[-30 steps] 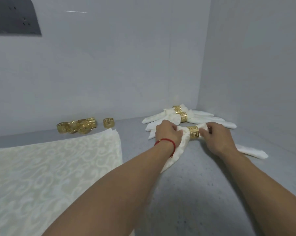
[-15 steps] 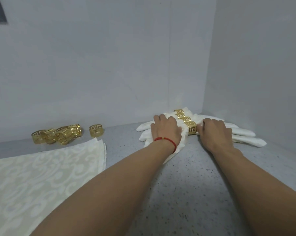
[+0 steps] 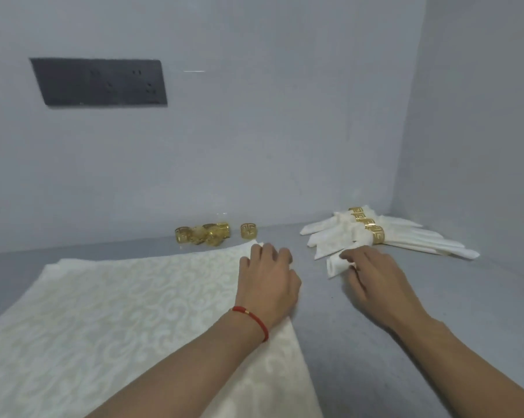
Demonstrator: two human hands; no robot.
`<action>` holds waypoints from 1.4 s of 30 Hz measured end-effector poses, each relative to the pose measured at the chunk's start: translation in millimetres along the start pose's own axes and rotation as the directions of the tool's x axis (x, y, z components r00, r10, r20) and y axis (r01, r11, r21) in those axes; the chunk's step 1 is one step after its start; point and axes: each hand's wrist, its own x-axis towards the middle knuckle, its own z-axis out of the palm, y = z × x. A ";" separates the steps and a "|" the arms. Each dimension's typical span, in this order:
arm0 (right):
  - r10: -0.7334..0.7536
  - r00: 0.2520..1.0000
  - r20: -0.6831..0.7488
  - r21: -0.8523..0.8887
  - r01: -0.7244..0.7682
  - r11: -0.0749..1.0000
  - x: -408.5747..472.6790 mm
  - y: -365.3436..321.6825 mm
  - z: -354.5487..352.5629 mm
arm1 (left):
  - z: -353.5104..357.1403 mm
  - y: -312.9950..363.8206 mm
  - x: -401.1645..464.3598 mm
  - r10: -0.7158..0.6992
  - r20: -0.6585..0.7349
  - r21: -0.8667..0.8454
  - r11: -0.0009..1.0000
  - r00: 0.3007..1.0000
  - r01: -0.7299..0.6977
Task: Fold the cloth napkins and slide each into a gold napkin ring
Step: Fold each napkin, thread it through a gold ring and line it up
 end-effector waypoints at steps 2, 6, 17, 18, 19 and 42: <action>-0.037 0.990 0.136 0.175 0.013 0.984 -15.7 -44.4 -15.2 | -27.8 -22.8 -37.2 -0.038 0.029 -0.006 0.999 0.999 0.038; -0.142 0.906 0.399 0.406 -0.035 0.913 -31.7 -125.2 -37.8 | -84.6 -72.6 -109.6 -0.120 0.184 0.060 0.992 0.975 0.111; -0.248 0.659 0.710 0.544 -0.289 0.788 -13.2 -205.2 -55.3 | -166.8 -108.9 -208.3 -0.223 0.367 0.028 0.973 0.903 0.229; -0.213 0.647 0.732 0.503 -0.302 0.810 -10.7 -206.8 -54.4 | -169.4 -106.4 -211.5 -0.227 0.377 0.034 0.972 0.898 0.231; -0.196 0.636 0.746 0.467 -0.290 0.835 -6.3 -208.6 -52.9 | -171.9 -104.1 -212.5 -0.232 0.389 0.057 0.972 0.891 0.228; 0.007 0.701 0.713 0.366 -0.382 0.849 -10.7 -168.6 -44.4 | -178.3 -122.6 -187.4 -0.338 0.366 0.118 0.941 0.867 0.317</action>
